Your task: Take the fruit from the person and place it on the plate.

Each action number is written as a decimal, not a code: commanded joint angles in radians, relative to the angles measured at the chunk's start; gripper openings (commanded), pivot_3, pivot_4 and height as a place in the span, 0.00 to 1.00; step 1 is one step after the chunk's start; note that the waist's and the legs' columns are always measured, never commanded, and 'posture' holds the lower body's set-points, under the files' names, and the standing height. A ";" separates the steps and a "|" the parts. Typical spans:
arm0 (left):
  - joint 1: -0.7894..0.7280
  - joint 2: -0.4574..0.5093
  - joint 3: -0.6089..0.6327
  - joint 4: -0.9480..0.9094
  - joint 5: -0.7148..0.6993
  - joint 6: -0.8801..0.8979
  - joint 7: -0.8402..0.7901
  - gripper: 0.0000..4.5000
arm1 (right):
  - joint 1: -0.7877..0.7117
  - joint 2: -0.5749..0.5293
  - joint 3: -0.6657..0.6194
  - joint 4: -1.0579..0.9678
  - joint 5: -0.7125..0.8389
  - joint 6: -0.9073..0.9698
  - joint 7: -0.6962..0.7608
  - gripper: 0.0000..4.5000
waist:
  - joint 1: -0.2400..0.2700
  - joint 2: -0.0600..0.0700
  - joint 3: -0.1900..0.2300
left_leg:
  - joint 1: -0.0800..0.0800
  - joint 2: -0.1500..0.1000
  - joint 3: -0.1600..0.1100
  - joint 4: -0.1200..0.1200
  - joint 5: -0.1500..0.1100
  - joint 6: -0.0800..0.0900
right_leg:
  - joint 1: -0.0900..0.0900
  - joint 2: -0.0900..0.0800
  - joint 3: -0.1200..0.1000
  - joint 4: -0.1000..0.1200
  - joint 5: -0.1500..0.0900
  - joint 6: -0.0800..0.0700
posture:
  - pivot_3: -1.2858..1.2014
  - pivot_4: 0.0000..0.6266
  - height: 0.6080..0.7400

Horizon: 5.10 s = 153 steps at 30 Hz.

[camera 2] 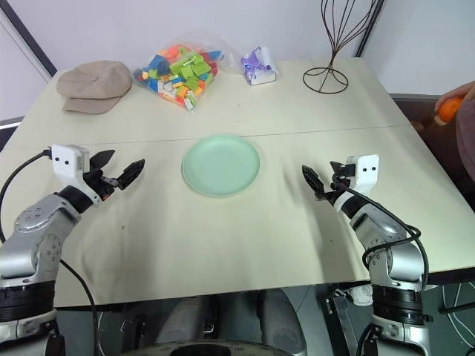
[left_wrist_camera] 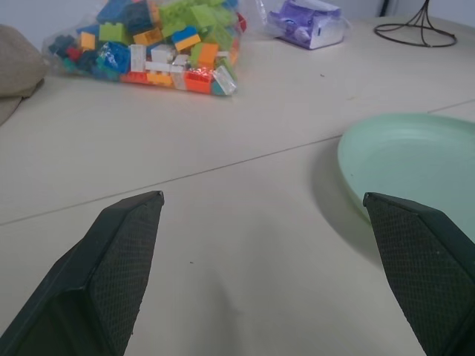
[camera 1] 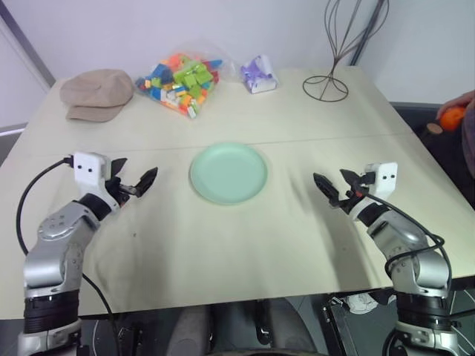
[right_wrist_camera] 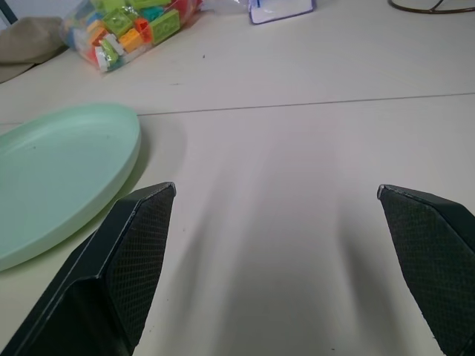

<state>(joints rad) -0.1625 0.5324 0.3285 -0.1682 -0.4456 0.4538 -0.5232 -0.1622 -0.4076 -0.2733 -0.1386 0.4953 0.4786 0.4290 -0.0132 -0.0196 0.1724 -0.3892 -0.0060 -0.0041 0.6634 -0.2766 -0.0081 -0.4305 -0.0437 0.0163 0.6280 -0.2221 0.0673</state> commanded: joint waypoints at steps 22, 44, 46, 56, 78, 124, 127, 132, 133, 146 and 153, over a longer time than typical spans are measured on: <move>0.039 0.053 0.035 -0.050 -0.070 0.010 -0.058 1.00 | -0.039 0.002 0.000 0.011 0.002 -0.049 0.030 1.00 | 0.000 0.000 0.000 | 0.000 0.000 0.000 0.000 0.000 0.000 | 0.000 0.000 0.000 0.000 0.000 0.000 | 0.52 0.24 1.00; 0.037 0.059 0.031 -0.050 -0.070 0.011 -0.066 1.00 | -0.026 -0.001 -0.006 -0.002 0.003 -0.050 0.023 1.00 | 0.000 0.000 0.000 | 0.000 0.000 0.000 0.000 0.000 0.000 | 0.000 0.000 0.000 0.000 0.000 0.000 | 0.52 0.24 1.00; 0.036 0.059 0.031 -0.047 -0.071 0.012 -0.067 1.00 | -0.026 -0.001 -0.006 -0.003 0.003 -0.049 0.021 1.00 | 0.000 0.000 0.000 | 0.000 0.000 0.000 0.000 0.000 0.000 | 0.000 0.000 0.000 0.000 0.000 0.000 | 0.52 0.24 1.00; 0.033 0.060 0.029 -0.041 -0.067 0.008 -0.068 1.00 | -0.027 0.000 -0.010 -0.001 0.005 -0.049 0.013 1.00 | 0.000 0.000 0.000 | 0.000 0.000 0.000 0.000 0.000 0.000 | 0.000 0.000 0.000 0.000 0.000 0.000 | 0.52 0.24 1.00; 0.025 0.064 0.029 -0.027 -0.063 0.001 -0.075 1.00 | -0.046 0.011 -0.037 -0.004 0.030 -0.052 -0.016 1.00 | 0.000 0.000 0.000 | 0.000 0.000 0.000 0.000 0.000 0.000 | 0.000 -0.001 0.000 -0.001 0.000 0.000 | 0.52 0.24 1.00; 0.052 0.056 0.030 -0.053 -0.077 0.020 -0.035 1.00 | -0.410 0.087 0.095 0.065 0.029 -0.138 -0.013 0.69 | -0.001 0.002 0.002 | -0.002 0.000 0.000 -0.002 0.000 0.000 | -0.002 -0.003 0.000 -0.003 0.000 0.000 | 0.52 0.24 1.00; 0.051 0.064 0.030 -0.052 -0.077 0.022 -0.045 1.00 | -0.352 0.040 0.139 -0.067 0.088 -0.027 0.044 0.69 | 0.001 0.003 0.003 | -0.003 0.000 0.000 -0.002 0.000 0.000 | -0.002 -0.003 0.000 -0.003 0.000 0.000 | 0.52 0.24 1.00; 0.041 0.092 0.002 -0.067 -0.075 0.029 -0.083 1.00 | -0.260 0.055 0.305 -0.141 0.023 0.006 0.079 0.69 | -0.007 0.002 0.002 | -0.002 0.000 -0.001 -0.005 -0.001 0.001 | -0.002 -0.003 -0.001 -0.006 0.000 -0.001 | 0.52 0.24 1.00; 0.037 0.095 -0.003 -0.071 -0.075 0.032 -0.088 1.00 | -0.263 0.069 0.324 -0.125 0.003 -0.006 0.076 0.69 | -0.008 0.003 0.003 | -0.002 0.001 -0.001 -0.005 -0.001 0.001 | -0.002 -0.003 -0.001 -0.006 0.000 -0.001 | 0.52 0.24 1.00; 0.066 0.079 -0.025 -0.120 -0.072 0.041 -0.078 1.00 | -0.379 0.176 0.446 0.199 -0.197 -0.191 0.160 0.92 | -0.002 0.003 0.003 | -0.003 0.000 0.000 -0.006 -0.001 0.001 | -0.003 -0.003 -0.001 -0.008 0.001 0.000 | 0.52 0.24 1.00; 0.066 0.082 -0.015 -0.127 -0.075 0.042 -0.074 1.00 | -0.366 0.151 0.447 0.205 -0.224 -0.173 0.209 0.99 | -0.002 0.003 0.003 | -0.003 0.000 0.000 -0.007 -0.001 0.001 | -0.003 -0.003 -0.001 -0.008 0.001 -0.001 | 0.52 0.24 1.00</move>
<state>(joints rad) -0.0926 0.6072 0.2945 -0.2591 -0.5124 0.4967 -0.5990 -0.5231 -0.2496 0.1892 0.1217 0.2598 0.3008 0.6235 -0.0155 -0.0166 0.1752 -0.3920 -0.0060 -0.0045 0.6565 -0.2773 -0.0074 -0.4335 -0.0471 0.0155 0.6202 -0.2209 0.0665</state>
